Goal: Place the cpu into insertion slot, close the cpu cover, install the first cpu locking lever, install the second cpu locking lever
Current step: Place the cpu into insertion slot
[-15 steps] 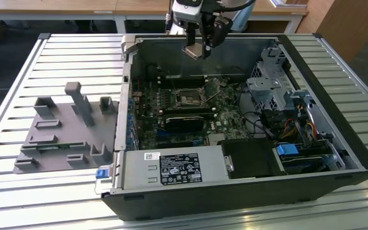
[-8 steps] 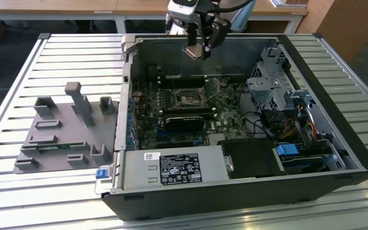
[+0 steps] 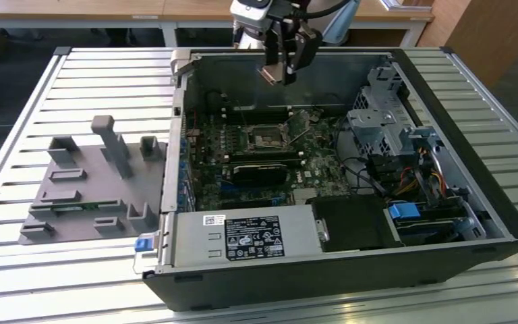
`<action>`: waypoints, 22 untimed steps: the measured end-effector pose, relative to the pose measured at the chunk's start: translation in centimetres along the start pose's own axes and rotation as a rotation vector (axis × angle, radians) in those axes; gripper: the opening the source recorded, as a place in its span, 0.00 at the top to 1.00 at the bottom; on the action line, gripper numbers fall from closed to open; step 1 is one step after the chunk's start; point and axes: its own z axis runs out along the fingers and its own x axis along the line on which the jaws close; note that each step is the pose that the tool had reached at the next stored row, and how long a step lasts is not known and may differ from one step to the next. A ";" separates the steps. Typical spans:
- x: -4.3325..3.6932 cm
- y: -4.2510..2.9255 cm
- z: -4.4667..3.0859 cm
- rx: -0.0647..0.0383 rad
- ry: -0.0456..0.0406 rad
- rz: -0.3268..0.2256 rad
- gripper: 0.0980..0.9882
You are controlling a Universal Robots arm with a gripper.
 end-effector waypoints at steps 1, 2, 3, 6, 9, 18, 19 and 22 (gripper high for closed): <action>0.00 0.00 0.01 0.000 -0.0009 0.011 0.50; 0.00 0.00 0.03 0.000 -0.0018 0.022 0.50; 0.00 0.00 0.04 0.000 -0.0027 0.033 0.50; 0.00 -0.01 0.09 -0.001 -0.0051 0.065 0.50; 0.00 -0.01 0.13 -0.001 -0.0077 0.097 0.50; 0.00 -0.02 0.28 -0.001 -0.0164 0.196 0.50; 0.00 -0.02 0.30 -0.001 -0.0173 0.204 0.50; 0.00 -0.03 0.35 -0.001 -0.0190 0.226 0.50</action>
